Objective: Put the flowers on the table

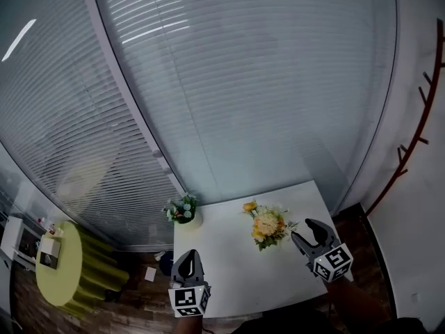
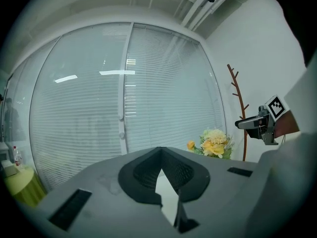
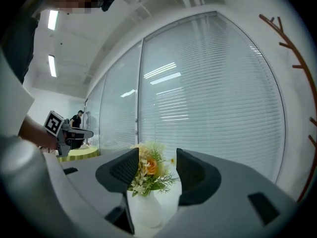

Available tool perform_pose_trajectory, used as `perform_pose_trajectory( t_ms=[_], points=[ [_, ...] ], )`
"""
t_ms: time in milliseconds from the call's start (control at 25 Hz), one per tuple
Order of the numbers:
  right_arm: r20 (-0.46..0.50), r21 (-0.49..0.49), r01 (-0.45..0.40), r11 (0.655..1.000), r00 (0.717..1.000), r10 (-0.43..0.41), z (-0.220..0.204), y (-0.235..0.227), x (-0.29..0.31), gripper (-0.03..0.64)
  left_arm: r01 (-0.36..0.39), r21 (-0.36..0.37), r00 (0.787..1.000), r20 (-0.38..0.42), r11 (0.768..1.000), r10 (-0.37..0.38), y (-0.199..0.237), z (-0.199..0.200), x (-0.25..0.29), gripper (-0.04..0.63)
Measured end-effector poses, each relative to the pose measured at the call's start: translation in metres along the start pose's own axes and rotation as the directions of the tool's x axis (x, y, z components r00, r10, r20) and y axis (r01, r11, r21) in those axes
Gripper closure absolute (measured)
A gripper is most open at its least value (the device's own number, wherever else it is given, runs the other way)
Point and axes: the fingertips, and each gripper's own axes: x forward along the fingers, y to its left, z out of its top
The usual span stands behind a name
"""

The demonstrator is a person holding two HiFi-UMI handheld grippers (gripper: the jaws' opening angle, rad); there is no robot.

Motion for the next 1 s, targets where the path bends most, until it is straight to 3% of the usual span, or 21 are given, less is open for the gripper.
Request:
perform_pose_trajectory(
  t_ms=[320,440,680,1000],
  points=[
    [0.018,0.006,-0.006,1.0,1.0,0.006,0.01,-0.004,-0.002,0.475,0.007,-0.016,0.999,0.033,1.0,-0.006,-0.005,0.008,0.003,0.6],
    [0.025,0.01,-0.005,1.0,1.0,0.005,0.011,-0.006,-0.003,0.487,0.01,-0.006,0.999,0.04,1.0,-0.009,-0.008,0.01,0.006,0.6],
    [0.032,-0.038,0.051,0.998,0.998,-0.049,0.01,-0.014,-0.005,0.593,0.012,-0.003,0.999,0.035,1.0,-0.012,-0.006,0.007,0.006,0.6],
    [0.032,-0.055,0.073,0.996,0.997,-0.071,0.009,-0.011,-0.001,0.597,0.021,0.015,1.0,0.017,1.0,-0.021,-0.005,0.001,0.004,0.6]
  ],
)
